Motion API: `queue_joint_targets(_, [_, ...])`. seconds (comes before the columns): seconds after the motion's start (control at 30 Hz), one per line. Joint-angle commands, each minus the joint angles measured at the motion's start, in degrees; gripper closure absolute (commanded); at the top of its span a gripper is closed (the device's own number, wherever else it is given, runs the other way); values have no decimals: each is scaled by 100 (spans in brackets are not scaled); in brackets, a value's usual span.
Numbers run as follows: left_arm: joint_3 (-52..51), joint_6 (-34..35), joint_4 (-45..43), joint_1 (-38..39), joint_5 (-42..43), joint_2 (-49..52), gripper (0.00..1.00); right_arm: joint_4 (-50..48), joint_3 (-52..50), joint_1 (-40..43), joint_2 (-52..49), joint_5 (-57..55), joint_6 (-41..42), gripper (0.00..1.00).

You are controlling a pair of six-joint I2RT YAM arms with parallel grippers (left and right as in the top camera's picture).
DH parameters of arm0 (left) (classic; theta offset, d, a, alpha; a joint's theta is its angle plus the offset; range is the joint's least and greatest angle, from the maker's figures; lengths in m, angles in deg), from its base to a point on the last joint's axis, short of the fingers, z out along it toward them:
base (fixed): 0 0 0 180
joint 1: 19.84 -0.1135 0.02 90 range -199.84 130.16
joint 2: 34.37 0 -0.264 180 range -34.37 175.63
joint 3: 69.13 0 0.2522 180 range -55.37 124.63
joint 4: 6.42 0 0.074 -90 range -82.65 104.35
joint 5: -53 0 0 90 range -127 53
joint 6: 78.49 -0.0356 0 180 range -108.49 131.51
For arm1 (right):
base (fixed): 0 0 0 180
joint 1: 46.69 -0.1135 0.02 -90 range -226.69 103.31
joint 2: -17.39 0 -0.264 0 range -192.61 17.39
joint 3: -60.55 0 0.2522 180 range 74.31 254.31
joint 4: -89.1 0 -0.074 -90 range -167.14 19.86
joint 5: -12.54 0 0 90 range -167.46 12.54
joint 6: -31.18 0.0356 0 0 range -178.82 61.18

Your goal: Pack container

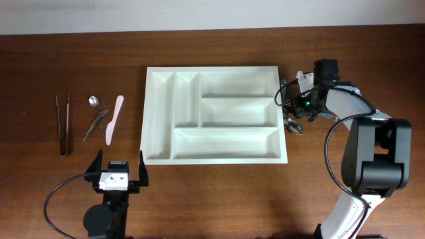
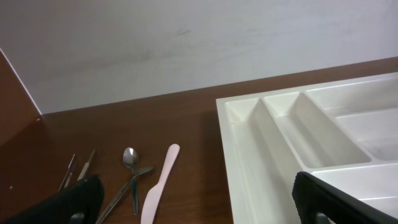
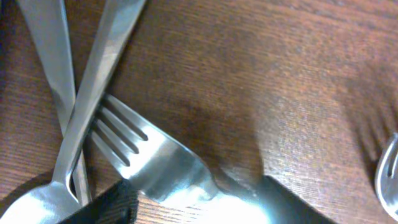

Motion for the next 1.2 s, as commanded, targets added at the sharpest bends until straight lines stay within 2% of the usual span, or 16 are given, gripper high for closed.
queue_joint_targets(0.0, [-24,-55,15,-31,83,-48,1,37,11,0,-210,-96,-22,43])
queue_joint_targets(0.2, [-24,-55,15,-31,83,-48,1,92,11,2,-210,-96,-22,60])
queue_joint_targets(0.37, [-24,-55,15,-31,85,-48,1,177,11,2,-210,-96,-22,70])
queue_joint_targets(0.83, [-24,-55,15,-31,83,-48,1,210,11,2,-210,-116,87,83])
queue_joint_targets(1.07, [-24,-55,15,-31,83,-48,1,170,11,2,-210,-122,87,96])
queue_joint_targets(1.17, [-24,-55,15,-31,83,-48,1,144,11,2,-210,-122,105,96])
